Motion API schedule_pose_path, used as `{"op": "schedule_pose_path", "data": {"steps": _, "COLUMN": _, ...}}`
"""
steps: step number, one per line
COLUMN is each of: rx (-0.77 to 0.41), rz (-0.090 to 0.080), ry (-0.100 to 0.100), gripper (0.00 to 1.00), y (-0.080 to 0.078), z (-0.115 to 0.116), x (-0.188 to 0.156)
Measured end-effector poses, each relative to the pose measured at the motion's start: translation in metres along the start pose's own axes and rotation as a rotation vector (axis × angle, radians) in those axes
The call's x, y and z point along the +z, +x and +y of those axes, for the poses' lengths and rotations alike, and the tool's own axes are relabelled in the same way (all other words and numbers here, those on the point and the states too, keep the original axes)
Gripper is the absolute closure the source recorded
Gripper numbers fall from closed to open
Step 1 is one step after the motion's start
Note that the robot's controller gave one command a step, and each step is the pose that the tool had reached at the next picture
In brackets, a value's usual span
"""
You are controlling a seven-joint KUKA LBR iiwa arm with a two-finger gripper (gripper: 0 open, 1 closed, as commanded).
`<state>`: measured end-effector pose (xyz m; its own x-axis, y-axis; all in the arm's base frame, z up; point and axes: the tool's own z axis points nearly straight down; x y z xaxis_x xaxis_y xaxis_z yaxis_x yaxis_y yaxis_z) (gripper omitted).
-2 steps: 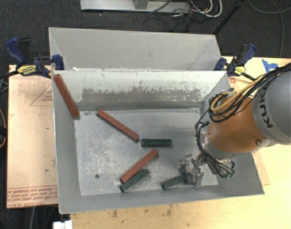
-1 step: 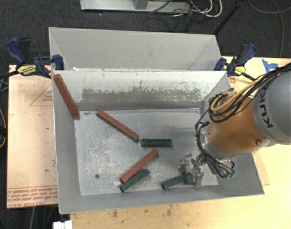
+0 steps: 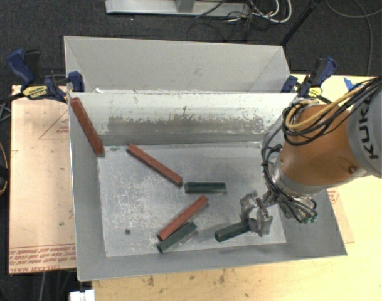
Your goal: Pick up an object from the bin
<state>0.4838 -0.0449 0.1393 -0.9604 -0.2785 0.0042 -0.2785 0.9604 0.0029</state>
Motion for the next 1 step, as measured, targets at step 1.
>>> {"op": "schedule_pose_path", "data": {"steps": 1, "rx": 0.003, "rz": -0.015, "ry": 0.006, "gripper": 1.00, "y": -0.0059, "z": 0.0072, "x": -0.0100}}
